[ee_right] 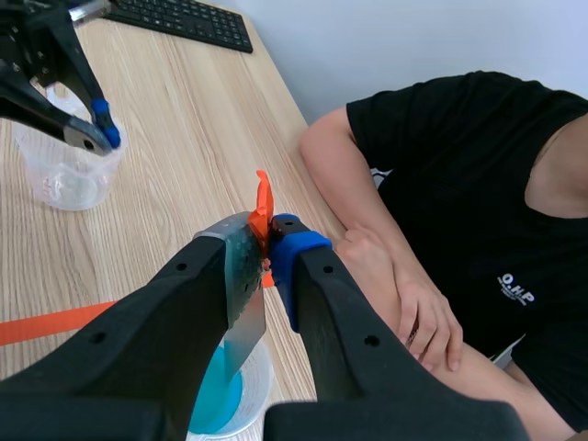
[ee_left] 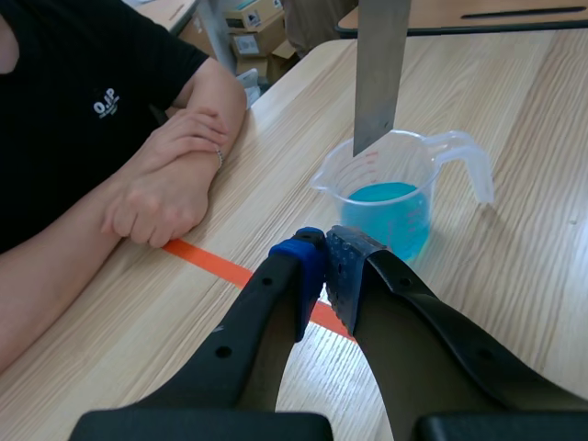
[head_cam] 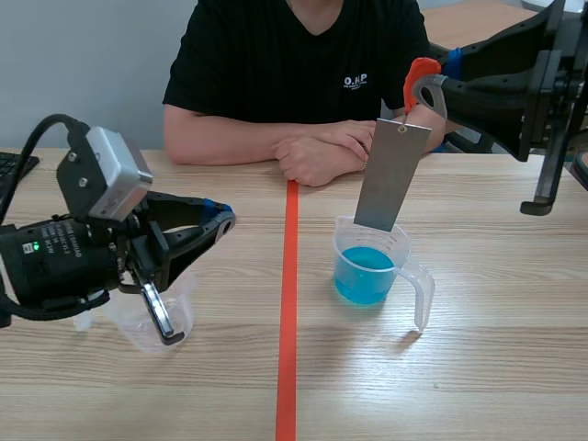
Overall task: Do the redox reaction experiment.
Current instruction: 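Point at the plate with the left hand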
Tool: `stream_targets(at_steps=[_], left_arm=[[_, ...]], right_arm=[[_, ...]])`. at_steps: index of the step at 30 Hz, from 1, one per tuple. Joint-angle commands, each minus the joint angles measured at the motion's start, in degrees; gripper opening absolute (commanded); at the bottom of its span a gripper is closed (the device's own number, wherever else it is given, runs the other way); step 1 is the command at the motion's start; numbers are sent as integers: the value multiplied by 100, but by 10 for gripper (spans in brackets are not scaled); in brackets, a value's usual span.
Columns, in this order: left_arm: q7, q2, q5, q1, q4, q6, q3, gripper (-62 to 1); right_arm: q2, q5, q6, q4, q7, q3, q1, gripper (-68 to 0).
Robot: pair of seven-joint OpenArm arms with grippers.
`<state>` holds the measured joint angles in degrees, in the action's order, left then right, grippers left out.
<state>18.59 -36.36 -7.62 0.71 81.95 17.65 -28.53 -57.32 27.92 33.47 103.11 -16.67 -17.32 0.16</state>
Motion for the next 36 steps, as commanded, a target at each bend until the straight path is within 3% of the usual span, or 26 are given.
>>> stream_targets(at_steps=[1, 12, 18, 36], left_arm=[[90, 184, 24, 142, -125, -35, 26, -569], [254, 1161, 719, 903, -1049, -35, -411, -569], [232, 1569, 927, 1172, -1340, -37, -564, -569], [236, 2562, 1781, 1593, -2310, -470, -564, -569]], right_arm=[[-46, 85, -46, 26, -127, 50, 127, -658], [-44, 85, -44, 26, -127, 50, 127, -658], [-44, 85, -44, 26, -127, 50, 127, -658], [-44, 85, -44, 26, -146, 50, 129, -658]])
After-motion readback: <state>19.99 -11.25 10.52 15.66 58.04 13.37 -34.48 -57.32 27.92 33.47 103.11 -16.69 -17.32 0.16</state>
